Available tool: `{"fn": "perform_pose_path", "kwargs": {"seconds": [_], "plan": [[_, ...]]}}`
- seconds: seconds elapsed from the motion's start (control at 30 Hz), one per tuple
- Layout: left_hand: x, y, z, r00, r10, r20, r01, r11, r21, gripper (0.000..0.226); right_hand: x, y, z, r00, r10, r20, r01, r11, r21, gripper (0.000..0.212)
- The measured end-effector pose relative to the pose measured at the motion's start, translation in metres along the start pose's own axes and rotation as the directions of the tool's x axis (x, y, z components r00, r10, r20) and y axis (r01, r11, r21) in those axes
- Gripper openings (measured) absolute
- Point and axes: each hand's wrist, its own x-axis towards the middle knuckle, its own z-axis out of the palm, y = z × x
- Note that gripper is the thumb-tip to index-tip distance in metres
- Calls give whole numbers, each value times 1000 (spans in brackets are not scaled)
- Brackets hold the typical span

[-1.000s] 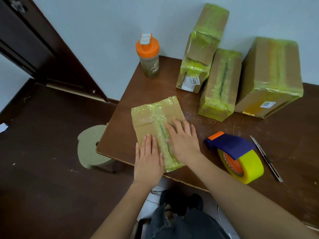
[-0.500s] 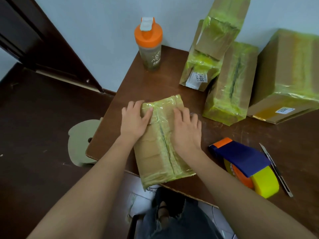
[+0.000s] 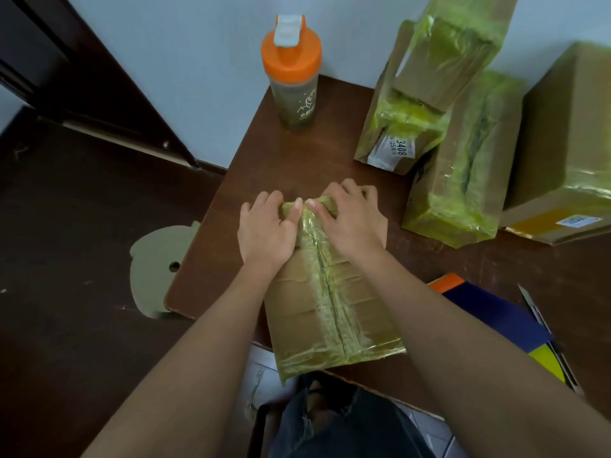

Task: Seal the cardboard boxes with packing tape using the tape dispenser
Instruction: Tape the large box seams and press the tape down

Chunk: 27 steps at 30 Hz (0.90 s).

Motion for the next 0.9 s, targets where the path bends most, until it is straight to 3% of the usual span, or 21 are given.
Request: {"fn": "perform_pose_path", "kwargs": {"seconds": [0.1,0.33,0.43,0.53,0.67,0.77,0.9], "plan": [[1,0,0,999,-22,-37,21,1000,-21,38,1,-1,1,1000,24,5,-24,999,35,39],[4,-12,3,988,138,-73,-139,990,-17,31,5,0,-2,1000,19,-9,-17,982,186,28],[1,-16,-2,994,112,-6,-111,987,-118,24,-10,7,-4,992,-126,-21,126,992,10,41],[-8,-17,-8,999,-7,46,19,962,-272,28,-48,14,3,972,-232,24,231,950,-212,59],[-15,-11,-8,997,-79,25,83,941,-329,31,-98,21,12,910,-365,196,403,890,-214,58],[-18,-7,-12,995,-97,3,93,947,-309,30,-117,26,5,860,-351,371,407,909,-84,61],[-18,-3,-16,985,-174,-1,167,946,-279,30,-143,34,-8,824,-354,443,389,921,13,59]]}}
